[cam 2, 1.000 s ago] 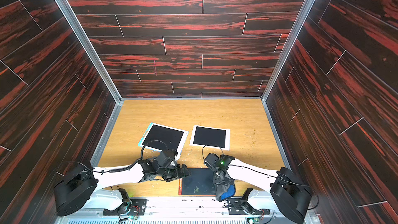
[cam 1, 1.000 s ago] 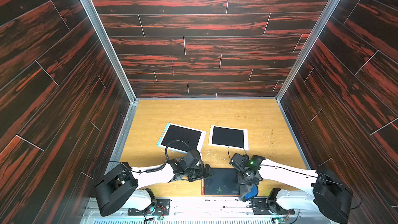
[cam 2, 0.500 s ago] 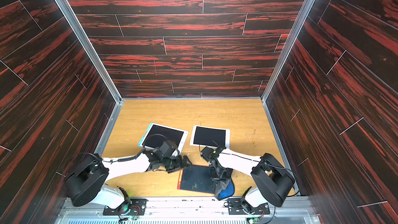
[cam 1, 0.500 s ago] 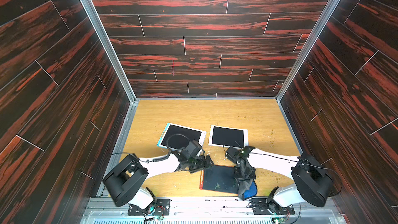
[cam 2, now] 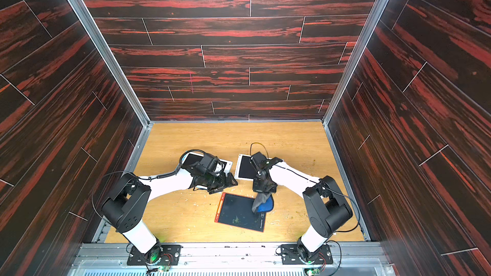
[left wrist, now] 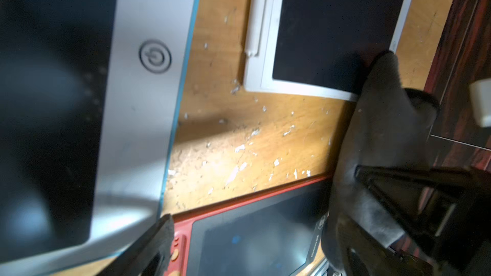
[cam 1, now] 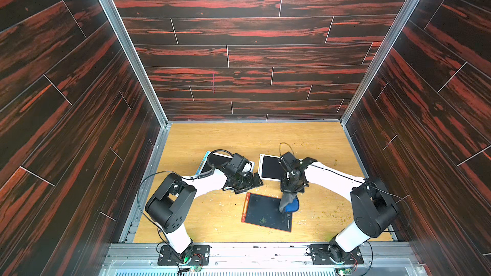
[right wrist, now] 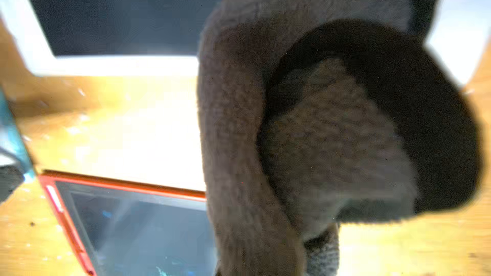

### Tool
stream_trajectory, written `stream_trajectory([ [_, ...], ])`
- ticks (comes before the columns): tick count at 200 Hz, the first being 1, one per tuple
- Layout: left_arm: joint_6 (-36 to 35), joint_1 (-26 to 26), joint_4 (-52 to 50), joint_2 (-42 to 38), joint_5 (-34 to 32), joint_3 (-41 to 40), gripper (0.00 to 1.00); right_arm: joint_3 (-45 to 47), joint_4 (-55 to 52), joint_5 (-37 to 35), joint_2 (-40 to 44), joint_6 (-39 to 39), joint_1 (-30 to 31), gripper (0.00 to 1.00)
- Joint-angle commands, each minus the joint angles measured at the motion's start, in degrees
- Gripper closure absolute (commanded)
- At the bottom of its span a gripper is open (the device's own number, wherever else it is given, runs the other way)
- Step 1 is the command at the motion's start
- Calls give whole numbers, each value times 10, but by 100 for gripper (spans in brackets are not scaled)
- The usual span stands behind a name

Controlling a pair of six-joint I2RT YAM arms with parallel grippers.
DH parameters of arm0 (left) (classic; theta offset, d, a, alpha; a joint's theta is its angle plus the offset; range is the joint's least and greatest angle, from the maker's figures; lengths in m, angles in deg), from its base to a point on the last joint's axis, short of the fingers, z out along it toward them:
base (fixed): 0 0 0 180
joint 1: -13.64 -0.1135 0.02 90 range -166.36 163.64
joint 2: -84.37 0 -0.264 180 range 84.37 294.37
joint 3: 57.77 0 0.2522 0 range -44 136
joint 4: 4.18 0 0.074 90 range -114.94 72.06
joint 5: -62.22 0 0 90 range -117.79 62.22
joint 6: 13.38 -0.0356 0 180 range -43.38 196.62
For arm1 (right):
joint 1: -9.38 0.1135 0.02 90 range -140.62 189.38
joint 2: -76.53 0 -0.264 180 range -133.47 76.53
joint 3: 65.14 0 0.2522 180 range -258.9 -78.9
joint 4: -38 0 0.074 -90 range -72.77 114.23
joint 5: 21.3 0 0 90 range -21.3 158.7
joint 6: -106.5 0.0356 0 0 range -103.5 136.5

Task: Wipe the drawing tablet
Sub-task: Place the cleaning item at the center of the board.

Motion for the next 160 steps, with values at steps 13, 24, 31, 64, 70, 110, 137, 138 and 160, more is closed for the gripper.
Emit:
stream_trajectory([
  [13, -47, -10, -77, -36, 4, 42, 4, -59, -85, -58, 50, -32, -21, 100],
  [24, -59, -10, -95, -59, -3, 56, 3, -78, -105, -77, 69, -36, -40, 100],
  [31, -68, -12, -105, -77, -12, 62, 3, -85, -111, -85, 79, -40, -59, 100],
  [64, -114, -38, -132, -164, -96, 69, 0, -96, -80, -102, 98, -43, -214, 100],
  [70, -116, -46, -128, -180, -113, 62, 0, -95, -67, -100, 97, -40, -246, 100],
  [110, -144, -104, -79, -302, -272, -20, 0, -75, 35, -157, 68, -15, -351, 29],
  [137, -163, -144, -15, -380, -384, -92, 0, -99, 40, -236, 23, -6, -352, 1],
  [138, -162, -145, -13, -383, -390, -94, 0, -98, 42, -239, 22, -6, -352, 1],
  [160, -146, -156, 40, -422, -584, -158, 0, -65, 135, -282, 21, -2, -359, 1],
])
